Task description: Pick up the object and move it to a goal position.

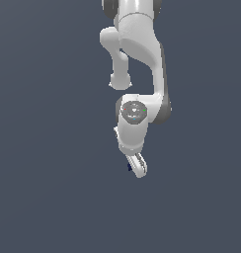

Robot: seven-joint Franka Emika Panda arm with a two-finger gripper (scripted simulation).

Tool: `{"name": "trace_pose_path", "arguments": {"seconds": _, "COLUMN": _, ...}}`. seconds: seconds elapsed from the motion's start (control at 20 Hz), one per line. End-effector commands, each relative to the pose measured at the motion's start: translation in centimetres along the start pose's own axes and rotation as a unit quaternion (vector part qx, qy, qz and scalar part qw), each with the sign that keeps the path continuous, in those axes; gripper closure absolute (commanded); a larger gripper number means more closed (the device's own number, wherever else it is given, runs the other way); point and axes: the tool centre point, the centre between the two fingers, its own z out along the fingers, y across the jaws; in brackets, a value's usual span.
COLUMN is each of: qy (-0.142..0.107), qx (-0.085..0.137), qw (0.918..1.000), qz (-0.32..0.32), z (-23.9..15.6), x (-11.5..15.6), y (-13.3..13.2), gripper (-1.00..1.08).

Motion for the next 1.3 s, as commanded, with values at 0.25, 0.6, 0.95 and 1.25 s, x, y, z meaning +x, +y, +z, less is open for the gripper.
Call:
{"name": "trace_pose_path", "arguments": {"seconds": 0.25, "qy": 0.002, "qx": -0.001, "qw": 0.9966, "qz": 0.083, "z": 1.4, "x": -0.4, "y": -0.8, "gripper": -0.92}}
{"name": "trace_pose_path", "arguments": {"seconds": 0.6, "qy": 0.003, "qx": -0.002, "qw": 0.9921, "qz": 0.126, "z": 2.1, "x": -0.6, "y": -1.2, "gripper": -0.92}}
{"name": "trace_pose_path", "arguments": {"seconds": 0.95, "qy": 0.003, "qx": -0.002, "qw": 0.9908, "qz": 0.135, "z": 2.3, "x": -0.7, "y": -1.3, "gripper": -0.92}}
{"name": "trace_pose_path", "arguments": {"seconds": 1.25, "qy": 0.003, "qx": -0.002, "qw": 0.9907, "qz": 0.136, "z": 3.6, "x": -0.7, "y": -1.3, "gripper": -0.92}}
